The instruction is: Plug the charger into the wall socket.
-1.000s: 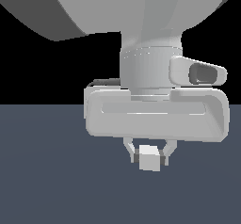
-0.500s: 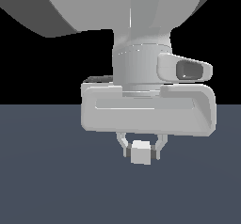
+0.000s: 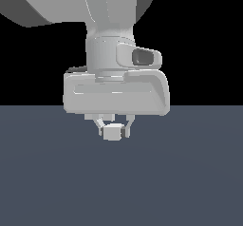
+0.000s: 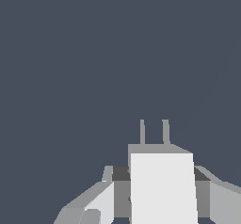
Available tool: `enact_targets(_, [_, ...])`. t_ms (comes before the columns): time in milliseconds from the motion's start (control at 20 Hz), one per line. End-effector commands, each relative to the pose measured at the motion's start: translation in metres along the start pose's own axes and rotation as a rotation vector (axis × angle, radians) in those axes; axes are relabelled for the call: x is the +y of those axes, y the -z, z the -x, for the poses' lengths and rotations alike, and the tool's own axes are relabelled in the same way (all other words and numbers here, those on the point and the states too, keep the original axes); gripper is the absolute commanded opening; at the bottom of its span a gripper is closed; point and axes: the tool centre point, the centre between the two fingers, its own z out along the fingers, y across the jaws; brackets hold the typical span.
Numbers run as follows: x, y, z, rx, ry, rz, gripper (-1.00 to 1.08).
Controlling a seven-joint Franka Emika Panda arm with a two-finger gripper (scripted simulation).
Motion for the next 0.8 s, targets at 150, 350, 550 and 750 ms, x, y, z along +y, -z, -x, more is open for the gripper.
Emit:
enact_targets(150, [-0.042,0.020,-0.021,0.001,-0.043,0.006,-1.00])
enact_targets(350, [-0.067,0.031,-0.036,0.001,-0.070,0.011,-1.00])
enact_targets(550, [-0.086,0.039,-0.048,0.001,-0.090,0.013,-1.00])
enact_targets(750, [-0.096,0.044,-0.055,0.000,-0.102,0.015,-1.00])
